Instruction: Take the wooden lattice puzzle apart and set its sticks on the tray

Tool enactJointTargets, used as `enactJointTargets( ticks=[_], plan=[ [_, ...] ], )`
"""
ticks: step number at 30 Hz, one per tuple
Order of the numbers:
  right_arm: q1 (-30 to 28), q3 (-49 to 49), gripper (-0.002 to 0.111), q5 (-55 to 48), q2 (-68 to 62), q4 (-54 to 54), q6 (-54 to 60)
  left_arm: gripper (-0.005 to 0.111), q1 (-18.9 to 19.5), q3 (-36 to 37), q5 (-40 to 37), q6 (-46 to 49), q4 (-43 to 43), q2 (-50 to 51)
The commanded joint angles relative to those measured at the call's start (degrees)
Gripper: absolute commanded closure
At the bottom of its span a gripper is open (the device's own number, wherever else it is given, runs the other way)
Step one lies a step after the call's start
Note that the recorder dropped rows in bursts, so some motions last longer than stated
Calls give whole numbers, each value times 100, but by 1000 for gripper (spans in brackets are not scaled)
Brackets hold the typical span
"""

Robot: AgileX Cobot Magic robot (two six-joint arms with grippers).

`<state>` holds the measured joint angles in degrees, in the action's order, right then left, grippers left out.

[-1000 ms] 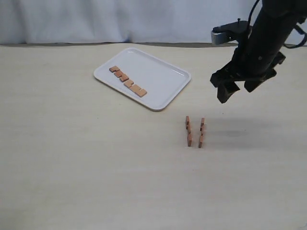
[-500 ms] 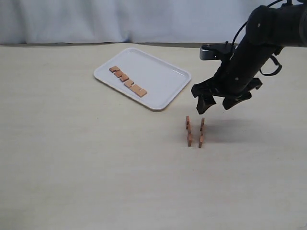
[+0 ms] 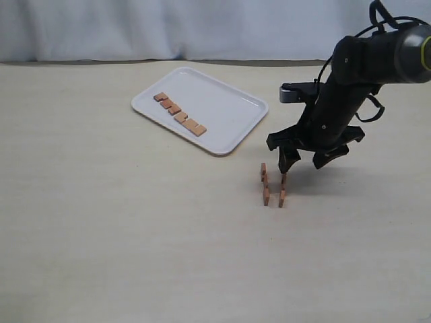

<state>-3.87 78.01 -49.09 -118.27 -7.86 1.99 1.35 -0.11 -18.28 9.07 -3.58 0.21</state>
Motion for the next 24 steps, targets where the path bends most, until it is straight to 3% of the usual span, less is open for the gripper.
enactJointTargets(
  ticks=[1, 10, 18, 24],
  plan=[
    [2, -24, 45, 94, -7, 259, -199, 107, -2, 11, 58, 6, 4, -21],
    [2, -87, 50, 35, -324, 173, -165, 107, -2, 11, 58, 6, 4, -21],
    [2, -87, 81, -88, -365, 173, 40, 107, -2, 11, 58, 6, 4, -21],
    [2, -22, 83, -421, -160, 173, 511, 107, -2, 11, 58, 6, 4, -21]
  ],
)
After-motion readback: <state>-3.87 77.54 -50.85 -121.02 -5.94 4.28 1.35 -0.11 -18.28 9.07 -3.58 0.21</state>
